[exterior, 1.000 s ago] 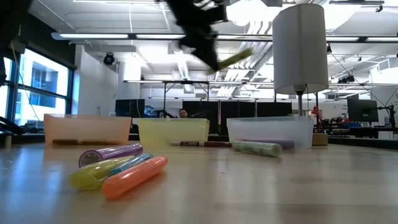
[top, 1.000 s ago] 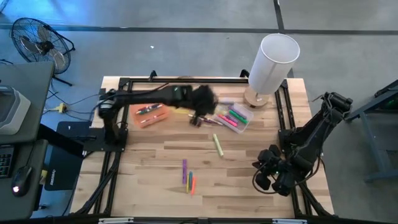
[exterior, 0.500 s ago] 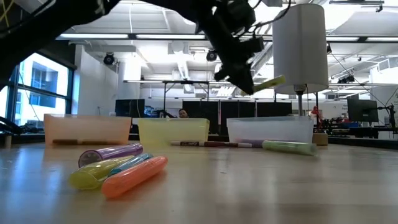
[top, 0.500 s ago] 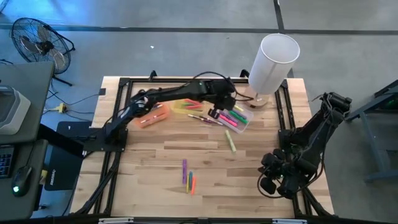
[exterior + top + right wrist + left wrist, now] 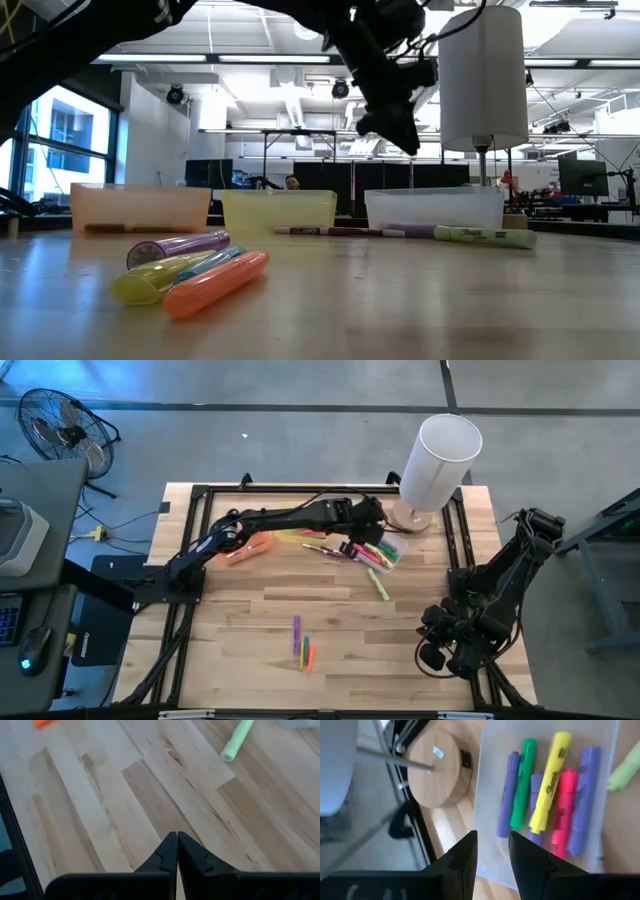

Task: Pick & Place Markers
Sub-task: Put the light green highlighter pen into the white bin

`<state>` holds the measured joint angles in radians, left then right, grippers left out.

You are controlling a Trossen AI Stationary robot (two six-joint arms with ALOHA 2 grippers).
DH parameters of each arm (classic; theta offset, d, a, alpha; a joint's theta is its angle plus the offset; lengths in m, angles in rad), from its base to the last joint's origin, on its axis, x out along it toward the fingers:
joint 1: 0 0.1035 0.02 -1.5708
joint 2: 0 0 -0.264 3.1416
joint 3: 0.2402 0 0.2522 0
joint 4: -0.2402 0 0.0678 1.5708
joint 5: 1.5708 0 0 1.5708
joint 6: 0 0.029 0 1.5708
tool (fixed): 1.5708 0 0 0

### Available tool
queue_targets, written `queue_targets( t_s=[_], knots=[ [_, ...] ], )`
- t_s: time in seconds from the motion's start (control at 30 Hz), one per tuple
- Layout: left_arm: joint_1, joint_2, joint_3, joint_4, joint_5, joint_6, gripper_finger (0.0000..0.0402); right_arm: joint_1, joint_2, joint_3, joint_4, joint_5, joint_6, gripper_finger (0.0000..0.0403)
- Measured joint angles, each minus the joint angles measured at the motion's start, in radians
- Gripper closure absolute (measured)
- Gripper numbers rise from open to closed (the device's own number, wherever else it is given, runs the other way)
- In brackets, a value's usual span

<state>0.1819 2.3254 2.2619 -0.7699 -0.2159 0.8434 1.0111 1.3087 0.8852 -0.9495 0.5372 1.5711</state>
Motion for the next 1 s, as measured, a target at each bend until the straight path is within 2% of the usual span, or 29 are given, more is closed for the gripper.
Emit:
queue_targets(
  t_s=[0.17,0.23,0.37,0.47,0.6,0.83,1.0],
  knots=[
    [-0.014,-0.058,0.099,-0.156,-0.015,-0.273,0.0317,0.009,0.000,0.000,-0.015,0.030,-0.004,0.0403],
    [-0.022,-0.097,0.083,-0.230,-0.021,-0.394,0.0337,0.011,0.000,0.000,-0.019,0.033,-0.005,0.0403],
    [-0.053,-0.132,0.081,-0.339,0.082,-0.577,0.0391,0.011,0.000,0.000,-0.026,0.032,-0.008,0.0403],
    [-0.100,-0.152,0.081,-0.418,0.133,-0.691,0.0391,0.011,-0.001,0.000,-0.030,0.025,-0.008,0.0403],
    [-0.198,-0.148,0.073,-0.548,0.093,-0.752,0.0398,0.011,-0.001,0.000,-0.021,0.006,-0.008,0.0402],
    [-0.356,-0.161,-0.135,-0.431,0.058,-0.818,0.0400,0.011,-0.001,0.000,0.023,0.009,-0.009,0.0402],
    [-0.422,-0.237,-0.386,-0.328,0.066,-0.884,0.0401,-0.010,-0.001,0.000,0.051,0.015,-0.009,0.0402]
  ],
)
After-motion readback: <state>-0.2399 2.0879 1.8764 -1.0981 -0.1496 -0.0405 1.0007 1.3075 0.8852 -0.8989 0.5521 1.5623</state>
